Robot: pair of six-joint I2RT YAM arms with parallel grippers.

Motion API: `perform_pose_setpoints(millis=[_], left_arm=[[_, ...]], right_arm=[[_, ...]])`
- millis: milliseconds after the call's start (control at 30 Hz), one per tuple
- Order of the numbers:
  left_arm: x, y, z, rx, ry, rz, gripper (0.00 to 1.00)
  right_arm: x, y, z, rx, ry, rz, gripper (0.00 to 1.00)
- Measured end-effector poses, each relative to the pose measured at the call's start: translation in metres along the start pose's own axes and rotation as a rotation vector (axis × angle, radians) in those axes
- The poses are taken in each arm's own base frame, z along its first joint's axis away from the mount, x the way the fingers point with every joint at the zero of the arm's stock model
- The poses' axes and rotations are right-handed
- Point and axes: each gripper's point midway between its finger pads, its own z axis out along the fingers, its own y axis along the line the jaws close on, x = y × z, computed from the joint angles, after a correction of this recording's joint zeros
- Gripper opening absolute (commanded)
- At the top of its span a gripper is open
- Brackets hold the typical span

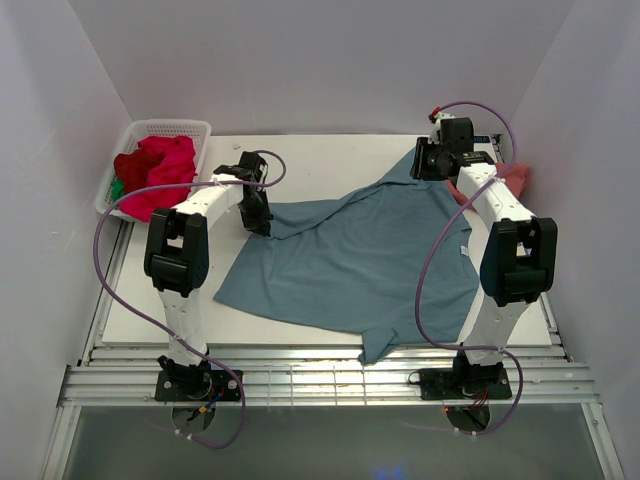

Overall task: Fold and stack the t-shirts
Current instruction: Flatten out the tshirt

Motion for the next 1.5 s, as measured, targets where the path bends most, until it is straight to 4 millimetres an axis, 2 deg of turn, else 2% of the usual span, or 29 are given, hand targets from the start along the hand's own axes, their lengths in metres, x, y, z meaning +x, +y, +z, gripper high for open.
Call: perform_pose_setpoints(millis=[167,267,567,733,900,1500], left_arm=[[0.001,-0.001,0.0,-0.001,0.003,0.003,0.0],[0.001,-0.003,-0.003,0.0,0.005,0.007,0.13],[-0.009,-0.015,-0.019,0.031,-0.019,0.014,0.18],[-0.007,-0.015,-0.02,0.035,-0.01,0.015,0.3],[-0.006,-0.016,-0.02,0.037,-0.007,0.016,0.35],[0.001,-0.021,-0.025,0.044,0.02,0.026,0.37]], right_arm=[[0.0,0.0,0.0,0.0,0.0,0.0,0.42],[0.0,0.0,0.0,0.0,0.0,0.0,0.42],[0.002,-0.001,0.002,0.001,0.008,0.001,0.42],[0.007,-0.001,0.004,0.003,0.021,0.003,0.42],[0.007,-0.001,0.004,0.003,0.023,0.003,0.42],[0.01,-0.002,0.005,0.004,0.034,0.005,0.42]])
